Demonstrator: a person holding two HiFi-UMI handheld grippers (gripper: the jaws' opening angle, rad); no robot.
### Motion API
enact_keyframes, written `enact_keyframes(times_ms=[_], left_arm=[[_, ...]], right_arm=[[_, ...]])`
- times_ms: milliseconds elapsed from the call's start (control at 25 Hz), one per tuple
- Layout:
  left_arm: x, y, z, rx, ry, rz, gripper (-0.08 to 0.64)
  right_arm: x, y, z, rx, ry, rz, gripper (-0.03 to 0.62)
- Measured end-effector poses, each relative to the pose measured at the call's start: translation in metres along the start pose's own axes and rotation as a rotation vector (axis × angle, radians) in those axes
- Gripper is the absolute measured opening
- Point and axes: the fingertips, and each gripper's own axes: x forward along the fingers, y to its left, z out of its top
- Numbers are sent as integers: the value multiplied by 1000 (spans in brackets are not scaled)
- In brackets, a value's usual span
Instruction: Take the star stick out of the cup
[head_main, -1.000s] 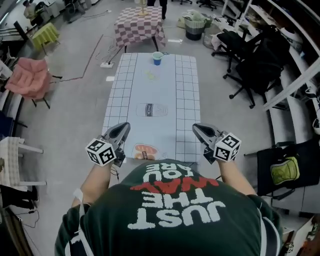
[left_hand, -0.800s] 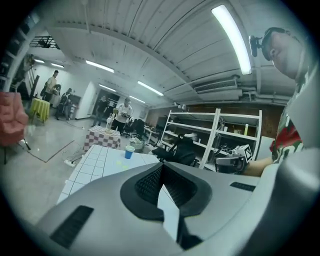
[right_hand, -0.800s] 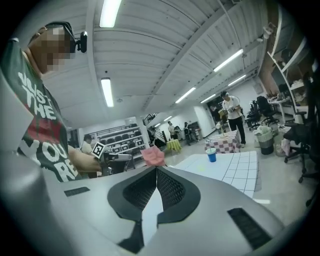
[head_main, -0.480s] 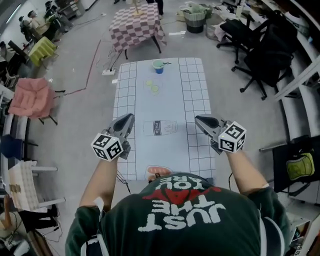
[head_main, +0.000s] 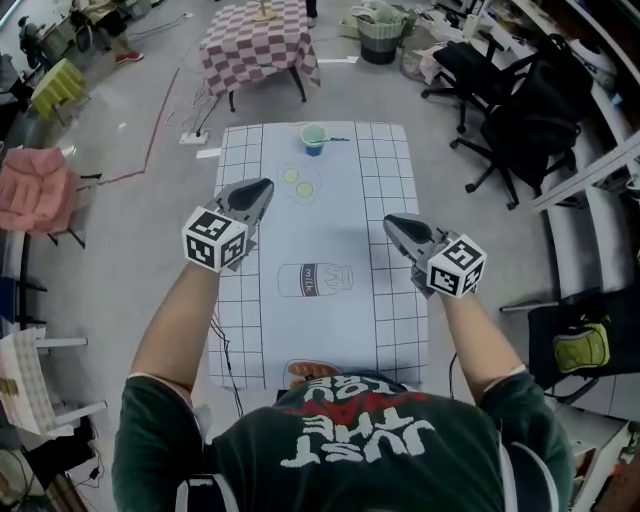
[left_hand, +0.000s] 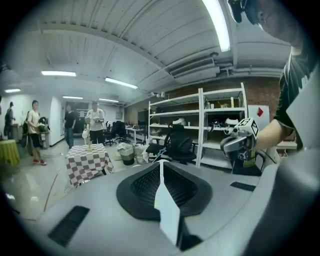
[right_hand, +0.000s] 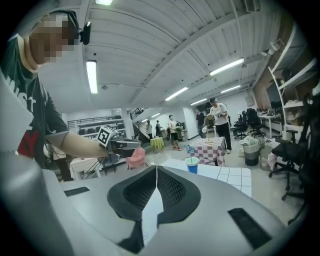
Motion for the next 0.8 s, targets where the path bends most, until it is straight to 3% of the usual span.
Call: enact_keyframes(times_ms=[280, 440, 800], left_arm=[[93, 41, -10, 215, 130, -16, 57], [158, 68, -29, 382, 215, -31, 63], [241, 87, -66, 483, 275, -70, 74]], right_arm=[[57, -51, -2, -5, -7, -2, 34], [94, -81, -8, 15, 1, 9, 34], [128, -112, -40, 68, 14, 5, 34]])
